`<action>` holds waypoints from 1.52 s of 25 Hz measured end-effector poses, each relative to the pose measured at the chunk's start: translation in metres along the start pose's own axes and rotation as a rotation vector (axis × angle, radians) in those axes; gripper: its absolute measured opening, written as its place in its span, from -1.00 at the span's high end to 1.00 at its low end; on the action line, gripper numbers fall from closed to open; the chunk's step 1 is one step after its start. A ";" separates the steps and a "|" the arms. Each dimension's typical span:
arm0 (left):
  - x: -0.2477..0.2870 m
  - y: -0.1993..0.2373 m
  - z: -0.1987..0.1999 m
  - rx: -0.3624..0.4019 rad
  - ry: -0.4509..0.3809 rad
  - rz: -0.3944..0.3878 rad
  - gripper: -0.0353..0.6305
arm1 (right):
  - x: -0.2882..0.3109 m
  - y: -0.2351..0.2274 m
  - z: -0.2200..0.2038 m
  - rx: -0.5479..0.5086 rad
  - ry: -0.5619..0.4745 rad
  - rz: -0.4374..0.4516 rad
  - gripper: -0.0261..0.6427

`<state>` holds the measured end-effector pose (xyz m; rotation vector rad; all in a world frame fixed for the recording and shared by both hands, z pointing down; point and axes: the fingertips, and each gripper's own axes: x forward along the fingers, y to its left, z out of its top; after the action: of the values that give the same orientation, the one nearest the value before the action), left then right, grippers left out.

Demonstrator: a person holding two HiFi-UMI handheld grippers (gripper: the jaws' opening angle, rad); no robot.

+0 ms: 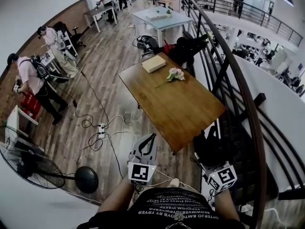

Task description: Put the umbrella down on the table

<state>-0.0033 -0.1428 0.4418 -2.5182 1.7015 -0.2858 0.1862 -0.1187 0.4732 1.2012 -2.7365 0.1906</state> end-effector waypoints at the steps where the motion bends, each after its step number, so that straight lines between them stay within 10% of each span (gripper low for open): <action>1: 0.005 -0.001 -0.001 -0.001 -0.004 0.005 0.80 | 0.002 -0.004 -0.001 0.001 0.001 0.005 0.09; 20: 0.038 0.032 -0.033 -0.054 0.057 0.112 0.81 | 0.066 -0.056 -0.009 0.032 0.040 0.060 0.09; 38: 0.146 0.115 -0.022 -0.019 -0.006 -0.019 0.80 | 0.192 -0.087 -0.035 0.129 0.177 -0.025 0.09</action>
<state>-0.0593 -0.3201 0.4578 -2.5476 1.6863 -0.2646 0.1244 -0.3094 0.5478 1.1874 -2.5888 0.4534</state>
